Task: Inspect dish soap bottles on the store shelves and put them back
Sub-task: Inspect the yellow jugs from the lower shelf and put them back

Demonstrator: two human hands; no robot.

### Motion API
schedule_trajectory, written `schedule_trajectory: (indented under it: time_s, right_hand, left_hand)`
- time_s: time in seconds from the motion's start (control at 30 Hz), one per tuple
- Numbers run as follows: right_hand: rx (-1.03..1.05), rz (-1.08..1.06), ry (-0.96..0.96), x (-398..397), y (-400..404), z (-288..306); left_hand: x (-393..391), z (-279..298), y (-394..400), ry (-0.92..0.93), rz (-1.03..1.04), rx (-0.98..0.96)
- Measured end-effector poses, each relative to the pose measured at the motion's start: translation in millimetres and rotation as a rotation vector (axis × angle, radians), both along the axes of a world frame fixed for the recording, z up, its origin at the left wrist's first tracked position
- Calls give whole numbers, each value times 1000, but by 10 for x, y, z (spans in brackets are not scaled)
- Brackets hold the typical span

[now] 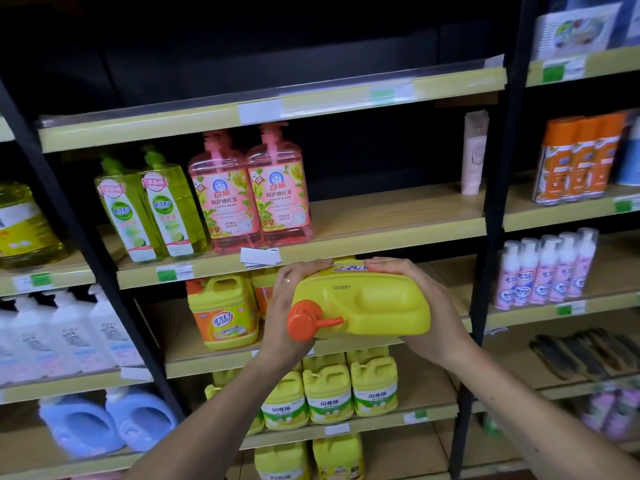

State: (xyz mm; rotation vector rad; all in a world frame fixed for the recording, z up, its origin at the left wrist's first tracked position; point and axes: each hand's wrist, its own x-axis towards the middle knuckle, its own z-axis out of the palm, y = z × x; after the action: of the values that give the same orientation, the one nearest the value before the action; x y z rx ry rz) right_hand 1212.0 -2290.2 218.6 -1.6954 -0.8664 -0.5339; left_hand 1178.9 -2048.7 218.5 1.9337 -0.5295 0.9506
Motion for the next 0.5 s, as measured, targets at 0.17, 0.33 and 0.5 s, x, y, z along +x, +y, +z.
schedule_trajectory:
  time_s: [0.17, 0.33, 0.5]
  right_hand:
    - [-16, -4, -14, -44, -17, 40]
    - [-37, -2, -27, -95, -64, 68]
    - [-92, 20, 40, -124, -94, 101]
  left_hand:
    - [-57, 33, -12, -21, -3, -26]
    - [-97, 27, -55, -21, -15, -31]
    - [-170, -11, -63, 100, 12, 27]
